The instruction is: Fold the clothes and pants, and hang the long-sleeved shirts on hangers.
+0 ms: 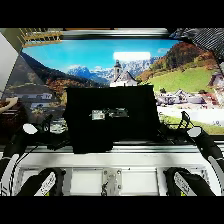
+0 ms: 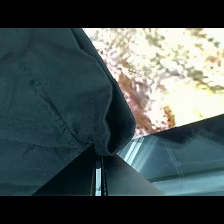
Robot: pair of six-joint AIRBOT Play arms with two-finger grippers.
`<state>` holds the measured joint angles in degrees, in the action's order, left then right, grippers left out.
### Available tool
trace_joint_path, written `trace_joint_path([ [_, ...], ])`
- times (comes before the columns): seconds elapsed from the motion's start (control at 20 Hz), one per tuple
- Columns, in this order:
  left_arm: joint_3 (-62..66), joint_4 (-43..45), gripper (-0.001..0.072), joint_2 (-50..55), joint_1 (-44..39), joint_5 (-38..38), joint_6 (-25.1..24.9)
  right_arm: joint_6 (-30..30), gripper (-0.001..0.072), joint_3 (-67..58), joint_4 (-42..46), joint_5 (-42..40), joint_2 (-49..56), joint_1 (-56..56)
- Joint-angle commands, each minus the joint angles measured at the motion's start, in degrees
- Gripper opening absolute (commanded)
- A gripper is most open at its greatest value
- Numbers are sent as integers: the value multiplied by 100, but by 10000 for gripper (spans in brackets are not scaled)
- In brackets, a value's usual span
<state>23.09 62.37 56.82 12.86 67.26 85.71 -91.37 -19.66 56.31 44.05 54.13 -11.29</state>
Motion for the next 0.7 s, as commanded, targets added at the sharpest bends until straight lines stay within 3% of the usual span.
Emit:
trace_joint_path([
  [0.0,-72,-323,512,586,-4,186,-151,11,17,2,-4,-11,-7,-4],
  [0.15,-72,-911,473,887,-7,308,-549,11,17,2,-4,-11,-7,-2],
  [0.35,-72,-931,472,623,-4,417,-581,11,17,2,-4,-11,-4,-2],
  [0.65,-72,-195,473,332,-566,190,-125,11,17,2,-7,-11,-7,-2],
])
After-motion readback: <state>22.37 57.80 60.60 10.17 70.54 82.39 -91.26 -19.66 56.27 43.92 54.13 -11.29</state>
